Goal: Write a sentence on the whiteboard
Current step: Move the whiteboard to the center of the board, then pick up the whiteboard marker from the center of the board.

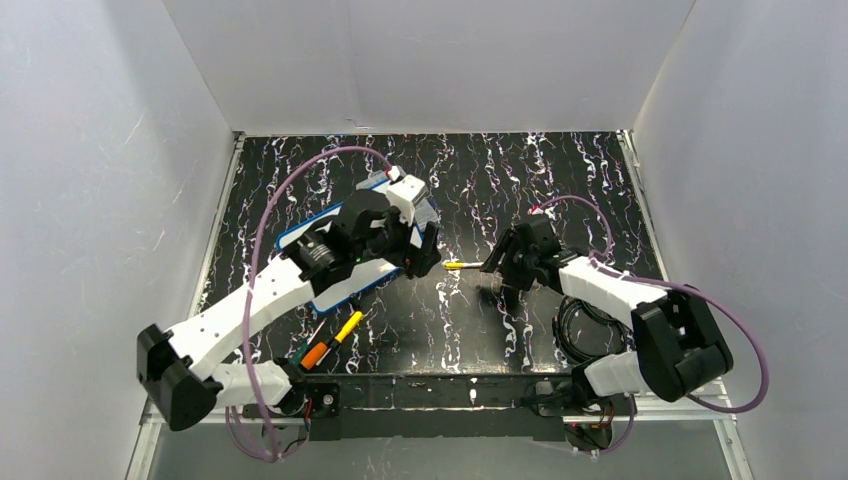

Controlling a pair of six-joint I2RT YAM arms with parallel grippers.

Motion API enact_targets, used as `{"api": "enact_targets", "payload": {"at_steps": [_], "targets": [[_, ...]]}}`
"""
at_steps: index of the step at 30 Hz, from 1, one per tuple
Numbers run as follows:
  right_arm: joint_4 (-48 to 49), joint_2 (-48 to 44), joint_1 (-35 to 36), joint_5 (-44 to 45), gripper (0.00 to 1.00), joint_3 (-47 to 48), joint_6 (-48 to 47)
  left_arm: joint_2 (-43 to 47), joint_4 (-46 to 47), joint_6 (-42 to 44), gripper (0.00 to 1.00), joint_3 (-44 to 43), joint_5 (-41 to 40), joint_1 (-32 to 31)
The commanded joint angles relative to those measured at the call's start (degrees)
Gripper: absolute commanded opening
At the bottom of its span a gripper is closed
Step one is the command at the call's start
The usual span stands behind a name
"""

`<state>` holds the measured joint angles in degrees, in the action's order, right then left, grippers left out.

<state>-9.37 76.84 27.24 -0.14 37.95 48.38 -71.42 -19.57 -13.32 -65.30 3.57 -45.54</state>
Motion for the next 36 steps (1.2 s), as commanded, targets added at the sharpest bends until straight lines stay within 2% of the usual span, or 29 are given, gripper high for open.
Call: {"api": "enact_targets", "payload": {"at_steps": [1, 12, 18, 20, 24, 33, 34, 36], "targets": [[3.2, 3.3, 0.7, 6.4, 0.71, 3.4, 4.6, 5.9, 1.0, 7.8, 0.98, 4.9, -0.6, -0.3], [5.4, 13.5, 0.8, 12.4, 0.70, 9.2, 3.5, 10.6, 2.4, 6.3, 0.98, 7.8, 0.3, -0.3], [5.1, 19.2, 1.0, 13.8, 0.62, 14.3, 0.6, 10.6, 2.9, 5.8, 0.98, 8.2, 1.6, -0.4], [5.0, 21.3, 1.5, 14.1, 0.57, 15.8, -0.8, 10.6, 2.9, 5.8, 0.98, 8.2, 1.4, -0.4], [0.3, 24.4, 3.3, 17.8, 0.51, 20.5, -4.1, 10.7, 3.0, 5.7, 0.98, 8.4, 0.8, -0.4], [-10.9, 31.1, 7.3, 25.7, 0.48, 27.5, -8.6, 11.0, 3.5, 5.2, 0.98, 8.8, 1.0, -0.4], [-11.4, 31.6, 7.4, 25.6, 0.47, 27.8, -8.7, 11.2, 3.5, 5.1, 0.98, 8.9, 0.9, -0.4], [-11.4, 32.4, 7.5, 24.7, 0.37, 28.4, -9.2, 11.5, 3.7, 5.1, 0.98, 9.0, 0.5, -0.4]]}}
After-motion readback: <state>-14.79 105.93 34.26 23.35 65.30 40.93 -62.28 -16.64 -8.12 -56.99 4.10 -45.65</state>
